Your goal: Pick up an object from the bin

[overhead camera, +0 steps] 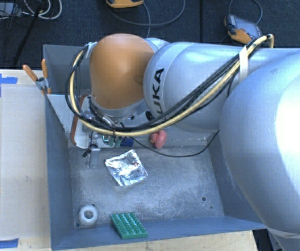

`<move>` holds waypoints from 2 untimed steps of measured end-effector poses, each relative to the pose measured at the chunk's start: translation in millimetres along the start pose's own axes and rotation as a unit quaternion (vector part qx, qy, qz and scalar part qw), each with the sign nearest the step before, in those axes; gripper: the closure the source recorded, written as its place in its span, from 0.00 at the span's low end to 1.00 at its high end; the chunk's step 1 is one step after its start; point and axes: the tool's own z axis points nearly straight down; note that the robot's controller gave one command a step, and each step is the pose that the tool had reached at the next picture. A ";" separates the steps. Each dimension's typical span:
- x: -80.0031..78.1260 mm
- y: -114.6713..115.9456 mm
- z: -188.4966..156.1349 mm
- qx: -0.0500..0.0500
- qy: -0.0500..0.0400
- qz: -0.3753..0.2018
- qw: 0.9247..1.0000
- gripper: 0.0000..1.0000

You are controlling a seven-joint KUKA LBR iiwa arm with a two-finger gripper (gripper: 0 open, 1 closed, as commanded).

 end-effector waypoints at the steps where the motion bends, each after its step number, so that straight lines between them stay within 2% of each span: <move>1: 19.3 -100.8 87.0 0.002 0.000 -0.088 0.996 0.00; 2: 21.0 -128.6 89.6 0.000 -0.003 -0.030 1.000 0.00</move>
Offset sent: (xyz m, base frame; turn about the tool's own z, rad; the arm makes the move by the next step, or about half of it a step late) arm -0.0184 -0.0966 -0.0826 -0.1801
